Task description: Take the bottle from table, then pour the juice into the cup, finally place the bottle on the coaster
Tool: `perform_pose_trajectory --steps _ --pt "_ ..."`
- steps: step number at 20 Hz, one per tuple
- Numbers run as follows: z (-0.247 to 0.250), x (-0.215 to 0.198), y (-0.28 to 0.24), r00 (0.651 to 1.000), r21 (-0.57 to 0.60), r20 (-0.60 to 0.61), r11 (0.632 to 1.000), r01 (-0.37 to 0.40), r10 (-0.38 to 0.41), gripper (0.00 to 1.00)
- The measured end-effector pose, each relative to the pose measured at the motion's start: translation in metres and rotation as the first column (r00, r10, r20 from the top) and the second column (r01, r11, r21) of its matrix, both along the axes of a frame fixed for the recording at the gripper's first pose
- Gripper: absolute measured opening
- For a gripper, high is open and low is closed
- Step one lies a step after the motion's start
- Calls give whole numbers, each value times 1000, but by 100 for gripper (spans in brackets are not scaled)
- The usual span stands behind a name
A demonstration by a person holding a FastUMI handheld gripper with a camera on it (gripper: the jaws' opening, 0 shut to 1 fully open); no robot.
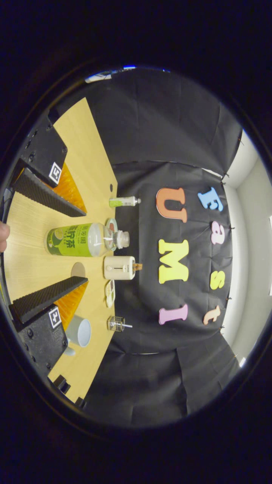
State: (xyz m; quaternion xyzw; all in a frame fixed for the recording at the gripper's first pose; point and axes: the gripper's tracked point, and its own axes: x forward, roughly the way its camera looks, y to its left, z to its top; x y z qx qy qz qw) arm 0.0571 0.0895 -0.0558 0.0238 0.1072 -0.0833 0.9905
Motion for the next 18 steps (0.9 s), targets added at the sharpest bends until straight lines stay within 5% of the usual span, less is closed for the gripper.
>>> perform_pose_trajectory --steps 15,18 --pt "-49 57 2 993 72 -122 997 1 7 100" --pt "-42 59 3 994 78 -109 997 -9 17 93"
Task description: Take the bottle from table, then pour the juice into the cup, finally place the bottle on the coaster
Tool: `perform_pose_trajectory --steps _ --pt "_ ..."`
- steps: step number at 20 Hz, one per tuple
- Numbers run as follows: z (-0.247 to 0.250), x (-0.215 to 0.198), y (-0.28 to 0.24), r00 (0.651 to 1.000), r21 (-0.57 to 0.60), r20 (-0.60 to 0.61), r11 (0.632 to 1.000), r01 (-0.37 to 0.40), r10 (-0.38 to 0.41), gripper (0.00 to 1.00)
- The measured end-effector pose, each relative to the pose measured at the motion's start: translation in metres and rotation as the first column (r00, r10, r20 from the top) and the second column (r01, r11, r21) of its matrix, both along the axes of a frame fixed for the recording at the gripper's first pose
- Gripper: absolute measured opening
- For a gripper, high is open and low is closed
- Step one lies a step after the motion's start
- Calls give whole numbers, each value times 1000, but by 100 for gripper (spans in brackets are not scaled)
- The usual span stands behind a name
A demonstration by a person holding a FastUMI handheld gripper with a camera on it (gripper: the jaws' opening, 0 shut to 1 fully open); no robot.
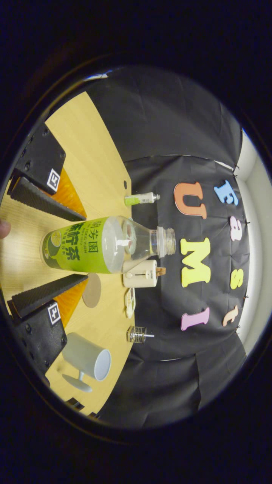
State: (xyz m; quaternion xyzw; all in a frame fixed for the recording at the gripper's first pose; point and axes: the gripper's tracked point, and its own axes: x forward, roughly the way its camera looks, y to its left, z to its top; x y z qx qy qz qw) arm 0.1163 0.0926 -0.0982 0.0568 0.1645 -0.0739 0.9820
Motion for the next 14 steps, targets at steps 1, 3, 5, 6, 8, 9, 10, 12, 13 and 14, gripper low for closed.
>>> perform_pose_trajectory --steps 1,3,5,6,8,9,10,12,13,14 --pt "2 1 0 1000 1 2 1000 2 -2 89" --pt "2 2 2 1000 5 -13 1000 -8 8 83" --pt "8 0 5 1000 19 -14 1000 -20 21 81" --pt "14 -1 5 1000 30 -4 999 -24 24 81" --pt "25 -2 4 1000 67 18 997 -26 25 80" --pt "31 -3 2 999 91 31 995 -25 22 80" --pt "38 -4 -1 999 118 49 993 -22 16 80" --pt "46 -6 -9 998 161 71 987 -12 0 79" --pt "49 -6 -15 997 182 75 983 -2 -12 79" --pt "51 -7 -20 997 207 80 978 7 -24 79"
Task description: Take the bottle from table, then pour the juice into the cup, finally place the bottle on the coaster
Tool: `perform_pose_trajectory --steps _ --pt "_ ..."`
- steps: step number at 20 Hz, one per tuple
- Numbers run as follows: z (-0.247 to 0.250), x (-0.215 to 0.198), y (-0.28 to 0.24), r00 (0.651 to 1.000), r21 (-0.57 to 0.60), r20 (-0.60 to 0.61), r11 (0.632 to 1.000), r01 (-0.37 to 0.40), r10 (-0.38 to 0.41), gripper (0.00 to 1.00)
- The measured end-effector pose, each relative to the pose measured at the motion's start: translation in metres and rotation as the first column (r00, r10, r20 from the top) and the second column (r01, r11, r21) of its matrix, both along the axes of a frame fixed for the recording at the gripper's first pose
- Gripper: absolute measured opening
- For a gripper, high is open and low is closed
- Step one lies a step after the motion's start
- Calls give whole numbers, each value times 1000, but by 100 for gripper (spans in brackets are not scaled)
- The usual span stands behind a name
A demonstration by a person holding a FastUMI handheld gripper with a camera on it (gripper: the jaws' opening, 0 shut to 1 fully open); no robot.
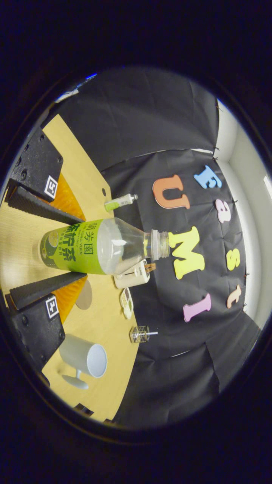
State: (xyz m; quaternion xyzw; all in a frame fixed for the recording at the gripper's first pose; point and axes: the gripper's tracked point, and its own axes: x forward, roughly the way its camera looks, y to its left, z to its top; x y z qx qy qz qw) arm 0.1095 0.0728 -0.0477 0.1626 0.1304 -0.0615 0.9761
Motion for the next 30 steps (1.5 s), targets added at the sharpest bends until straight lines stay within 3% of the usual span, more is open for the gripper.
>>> perform_pose_trajectory --steps 4,8,11,15,18,30 --pt "1 3 -11 999 165 21 986 22 -26 78" --pt "-1 6 -17 997 360 54 932 27 -50 78" --pt "3 12 -17 993 520 96 854 6 -66 78" --pt "2 17 -16 991 621 115 784 -14 -74 78" --pt "12 25 -16 984 714 156 698 -50 -90 78" --pt "40 28 -25 956 910 189 406 -86 -222 77"
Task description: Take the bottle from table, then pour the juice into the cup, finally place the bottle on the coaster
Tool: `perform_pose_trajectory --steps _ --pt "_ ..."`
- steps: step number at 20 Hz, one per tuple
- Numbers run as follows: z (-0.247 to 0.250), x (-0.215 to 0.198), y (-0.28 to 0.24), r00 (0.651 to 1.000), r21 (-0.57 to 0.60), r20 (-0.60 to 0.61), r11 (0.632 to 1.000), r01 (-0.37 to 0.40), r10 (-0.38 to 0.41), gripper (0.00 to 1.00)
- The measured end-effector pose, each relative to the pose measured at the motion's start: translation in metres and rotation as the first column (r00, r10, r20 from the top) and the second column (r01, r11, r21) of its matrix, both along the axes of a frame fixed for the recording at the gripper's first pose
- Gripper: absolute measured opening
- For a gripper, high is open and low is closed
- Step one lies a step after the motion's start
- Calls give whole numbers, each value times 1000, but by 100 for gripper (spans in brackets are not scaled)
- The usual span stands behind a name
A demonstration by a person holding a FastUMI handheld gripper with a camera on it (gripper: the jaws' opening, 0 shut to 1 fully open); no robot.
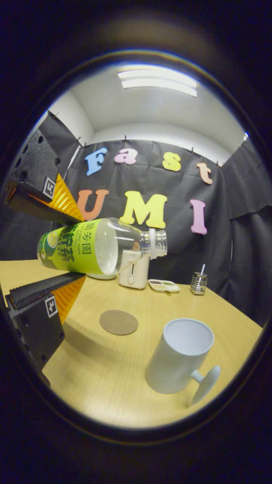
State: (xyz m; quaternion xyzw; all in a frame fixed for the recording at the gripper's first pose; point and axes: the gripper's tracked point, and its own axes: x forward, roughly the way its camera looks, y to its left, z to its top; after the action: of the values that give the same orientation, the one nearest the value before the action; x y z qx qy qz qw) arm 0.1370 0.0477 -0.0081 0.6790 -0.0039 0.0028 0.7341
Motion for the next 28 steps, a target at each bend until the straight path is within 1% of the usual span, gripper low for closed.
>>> perform_pose_trajectory --steps 4,10,14,17,22,28 --pt "3 -1 -1 1000 85 0 996 13 -13 77" --pt "2 -2 -11 1000 178 2 984 29 -30 77" --pt "5 -1 -20 998 277 16 959 58 -65 77" --pt "8 2 -19 997 348 34 936 60 -76 78" --pt "16 2 -25 994 407 56 911 63 -93 77" --pt "19 2 -28 993 430 66 901 61 -99 77"
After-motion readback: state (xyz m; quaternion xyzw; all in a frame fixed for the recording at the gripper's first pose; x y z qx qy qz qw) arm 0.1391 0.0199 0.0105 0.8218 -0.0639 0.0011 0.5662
